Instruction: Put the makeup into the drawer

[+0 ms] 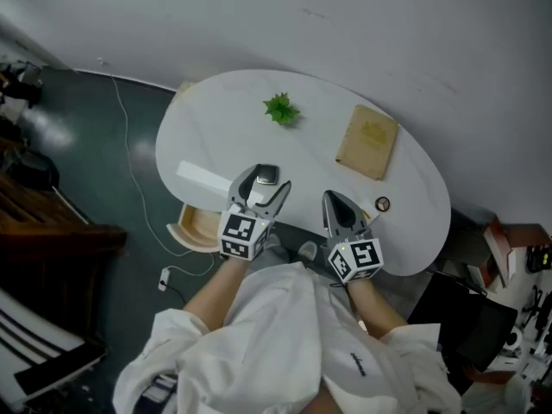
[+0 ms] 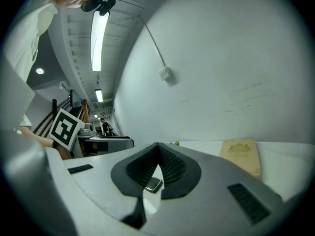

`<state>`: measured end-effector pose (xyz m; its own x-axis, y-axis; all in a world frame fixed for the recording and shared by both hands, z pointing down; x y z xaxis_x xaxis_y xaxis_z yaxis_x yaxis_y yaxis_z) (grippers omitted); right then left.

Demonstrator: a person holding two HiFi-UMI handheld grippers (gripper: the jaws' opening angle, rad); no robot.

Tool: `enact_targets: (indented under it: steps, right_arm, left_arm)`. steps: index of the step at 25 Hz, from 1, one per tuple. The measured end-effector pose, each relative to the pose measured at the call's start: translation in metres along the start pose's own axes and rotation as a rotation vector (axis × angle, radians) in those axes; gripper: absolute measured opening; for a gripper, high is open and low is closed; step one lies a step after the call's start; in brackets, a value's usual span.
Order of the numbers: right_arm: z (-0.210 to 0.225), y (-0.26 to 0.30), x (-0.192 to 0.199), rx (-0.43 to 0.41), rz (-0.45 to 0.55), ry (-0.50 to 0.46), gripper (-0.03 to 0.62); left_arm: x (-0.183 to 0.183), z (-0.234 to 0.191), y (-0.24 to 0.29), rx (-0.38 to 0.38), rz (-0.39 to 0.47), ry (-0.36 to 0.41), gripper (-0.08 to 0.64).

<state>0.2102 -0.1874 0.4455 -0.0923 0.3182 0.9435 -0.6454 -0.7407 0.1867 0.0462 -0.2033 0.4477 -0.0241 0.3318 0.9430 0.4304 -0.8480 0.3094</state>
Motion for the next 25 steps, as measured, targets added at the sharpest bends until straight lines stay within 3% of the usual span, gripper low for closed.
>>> enact_targets:
  steps: [11, 20, 25]
  right_arm:
    - [0.004, 0.075, 0.044, 0.011, -0.114, -0.004, 0.017]
    - [0.008, 0.117, 0.089, 0.021, -0.214, 0.011, 0.017]
    - [0.008, 0.128, 0.111, 0.032, -0.255, 0.019, 0.017]
  left_arm:
    - [0.056, -0.044, 0.041, -0.037, -0.086, 0.004, 0.333]
    - [0.109, -0.070, 0.064, -0.084, -0.189, -0.082, 0.344]
    - [0.134, -0.077, 0.074, -0.100, -0.250, -0.087, 0.351]
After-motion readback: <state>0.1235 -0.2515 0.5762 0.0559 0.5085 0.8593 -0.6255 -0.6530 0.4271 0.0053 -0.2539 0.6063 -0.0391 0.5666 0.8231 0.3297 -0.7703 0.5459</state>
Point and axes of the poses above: the fingertips, and each gripper's own axes: y forward along the fingers, z to its right, x out of its underside, the point moved 4 cm from there along -y, backward along the fingers, and after that the axes turned 1 degree about x, right-handed, at the moved point
